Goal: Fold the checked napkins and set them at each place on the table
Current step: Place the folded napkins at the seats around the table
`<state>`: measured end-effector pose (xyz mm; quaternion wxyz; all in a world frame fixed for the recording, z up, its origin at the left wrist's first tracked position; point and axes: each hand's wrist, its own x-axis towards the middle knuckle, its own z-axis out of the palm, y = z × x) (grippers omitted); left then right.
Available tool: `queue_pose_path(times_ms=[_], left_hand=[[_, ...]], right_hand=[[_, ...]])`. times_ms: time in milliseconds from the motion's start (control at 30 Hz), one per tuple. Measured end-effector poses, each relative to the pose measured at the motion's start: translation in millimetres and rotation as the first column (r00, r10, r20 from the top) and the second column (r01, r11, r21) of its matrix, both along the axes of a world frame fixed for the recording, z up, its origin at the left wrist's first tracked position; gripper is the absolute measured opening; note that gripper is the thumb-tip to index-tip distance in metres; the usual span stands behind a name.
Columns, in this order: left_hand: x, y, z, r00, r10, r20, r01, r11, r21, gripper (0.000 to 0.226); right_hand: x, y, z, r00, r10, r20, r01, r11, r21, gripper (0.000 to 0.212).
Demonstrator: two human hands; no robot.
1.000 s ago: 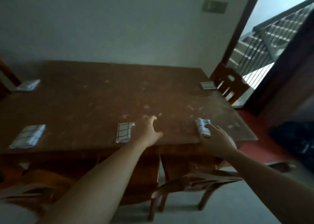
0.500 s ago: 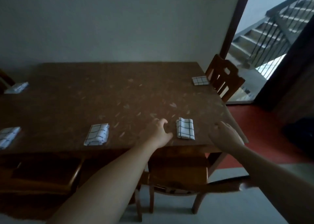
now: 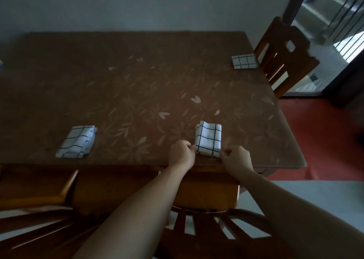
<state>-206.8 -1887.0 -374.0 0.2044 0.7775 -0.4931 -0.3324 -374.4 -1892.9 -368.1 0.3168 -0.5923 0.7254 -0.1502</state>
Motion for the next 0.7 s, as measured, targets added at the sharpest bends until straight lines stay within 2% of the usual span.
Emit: queue_pose_path(times_ms=[133, 333, 600, 700], left_hand=[[-4.1, -5.1, -3.1, 0.999, 0.033, 0.002, -0.033, 0.999, -0.006, 0.045], [-12.9, 2.4, -2.8, 0.998, 0.012, -0.065, -0.011, 1.000, 0.014, 0.022], [-17.4, 14.5, 6.3, 1.000, -0.011, 0.013, 0.010, 0.999, 0.034, 0.019], [-15.2, 17.0, 12.1, 0.998, -0.025, 0.060, 0.024, 0.999, 0.021, 0.026]], right_hand=[[2.7, -15.3, -8.1, 0.998, -0.040, 0.041, 0.039, 0.999, 0.019, 0.024], [-0.7, -12.3, -5.7, 0.999, -0.022, 0.048, 0.021, 1.000, 0.012, 0.014], [-1.6, -2.8, -10.6, 1.000, -0.002, 0.014, 0.002, 1.000, 0.017, 0.018], [-3.4, -4.1, -7.5, 1.000, 0.000, -0.010, 0.000, 1.000, 0.015, 0.017]])
